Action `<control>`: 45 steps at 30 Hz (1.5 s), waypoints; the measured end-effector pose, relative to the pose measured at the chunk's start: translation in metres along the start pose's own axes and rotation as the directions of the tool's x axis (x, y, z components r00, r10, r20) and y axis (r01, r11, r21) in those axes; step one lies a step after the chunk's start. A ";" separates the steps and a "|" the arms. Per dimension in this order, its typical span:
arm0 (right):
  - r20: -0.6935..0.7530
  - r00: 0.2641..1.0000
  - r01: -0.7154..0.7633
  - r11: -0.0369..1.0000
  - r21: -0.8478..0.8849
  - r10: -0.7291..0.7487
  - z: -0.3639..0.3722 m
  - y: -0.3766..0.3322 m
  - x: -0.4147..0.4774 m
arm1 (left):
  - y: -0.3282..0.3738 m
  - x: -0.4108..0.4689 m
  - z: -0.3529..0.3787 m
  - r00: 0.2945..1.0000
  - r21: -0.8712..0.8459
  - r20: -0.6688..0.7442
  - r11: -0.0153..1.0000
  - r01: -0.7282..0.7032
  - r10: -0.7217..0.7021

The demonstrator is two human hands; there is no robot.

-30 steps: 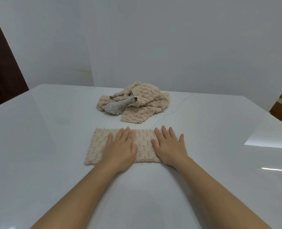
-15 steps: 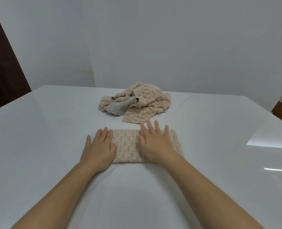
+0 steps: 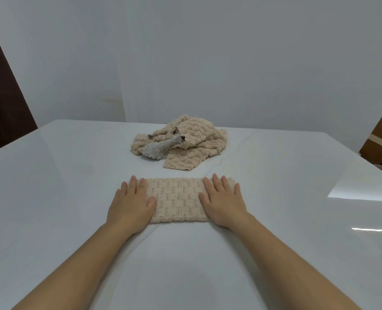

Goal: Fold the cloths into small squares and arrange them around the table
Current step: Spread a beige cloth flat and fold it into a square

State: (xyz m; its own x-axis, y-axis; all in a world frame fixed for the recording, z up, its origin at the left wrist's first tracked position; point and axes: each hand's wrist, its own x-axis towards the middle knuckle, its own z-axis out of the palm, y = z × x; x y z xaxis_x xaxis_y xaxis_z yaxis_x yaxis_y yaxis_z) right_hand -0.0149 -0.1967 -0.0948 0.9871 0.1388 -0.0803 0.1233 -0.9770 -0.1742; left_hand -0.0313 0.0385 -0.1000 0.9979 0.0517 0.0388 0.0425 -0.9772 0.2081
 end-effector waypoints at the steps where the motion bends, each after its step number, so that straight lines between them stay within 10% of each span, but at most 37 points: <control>1: 0.011 1.000 -0.004 1.000 -0.004 0.004 -0.001 -0.001 0.001 | 0.002 -0.002 -0.004 0.998 -0.016 -0.052 0.999 0.033 -0.034; 4: -0.006 1.000 -0.007 1.000 0.009 0.007 -0.007 -0.007 0.001 | 0.003 -0.004 -0.025 0.965 -0.211 -0.154 0.962 0.175 -0.210; 8: -0.087 0.992 0.092 0.996 0.007 -0.091 -0.014 -0.033 -0.001 | -0.015 0.019 -0.052 0.882 -0.541 0.098 0.719 0.436 -0.461; 14: -0.011 0.993 0.118 0.993 0.007 -0.118 0.005 -0.053 0.004 | -0.012 0.027 -0.057 0.824 -0.682 0.431 0.466 0.564 -0.367; 22: -0.072 0.987 0.145 0.989 0.010 -0.144 0.006 -0.057 0.005 | -0.008 0.026 -0.040 0.931 -0.377 0.036 0.857 0.350 -0.364; 31: -0.091 0.979 0.193 0.967 0.167 -0.180 0.004 -0.069 0.007 | -0.011 0.020 -0.061 0.954 -0.335 -0.080 0.909 0.246 -0.288; 33: -0.228 0.963 0.242 0.831 0.502 -0.143 -0.005 -0.065 0.004 | -0.001 0.017 -0.078 0.972 -0.572 -0.029 0.801 0.175 -0.233; 36: -0.147 0.988 0.123 0.354 0.927 0.041 -0.020 -0.063 0.002 | 0.016 0.011 -0.092 0.991 -0.859 0.120 0.495 0.135 -0.063; 38: 0.117 0.992 -0.108 -0.179 0.978 0.040 -0.028 -0.063 0.005 | 0.026 0.007 -0.081 0.976 -0.890 0.198 0.434 0.138 0.094; 40: 0.260 0.965 -0.244 -0.503 0.829 -0.041 -0.034 -0.061 0.002 | 0.038 0.000 -0.062 0.957 -0.899 0.215 0.423 0.116 0.195; 45: 0.317 0.948 -0.270 -0.495 0.826 0.013 -0.041 -0.040 0.000 | 0.052 -0.008 -0.035 0.996 -0.942 -0.074 0.325 -0.084 0.041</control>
State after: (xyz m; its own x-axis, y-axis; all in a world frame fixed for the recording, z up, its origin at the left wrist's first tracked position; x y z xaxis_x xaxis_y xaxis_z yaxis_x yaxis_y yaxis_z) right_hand -0.0159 -0.1643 -0.0478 0.9049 0.1707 -0.3898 -0.4121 0.5797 -0.7029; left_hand -0.0392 -0.0059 -0.0552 0.9924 0.0264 0.1200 -0.1157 -0.1283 0.9850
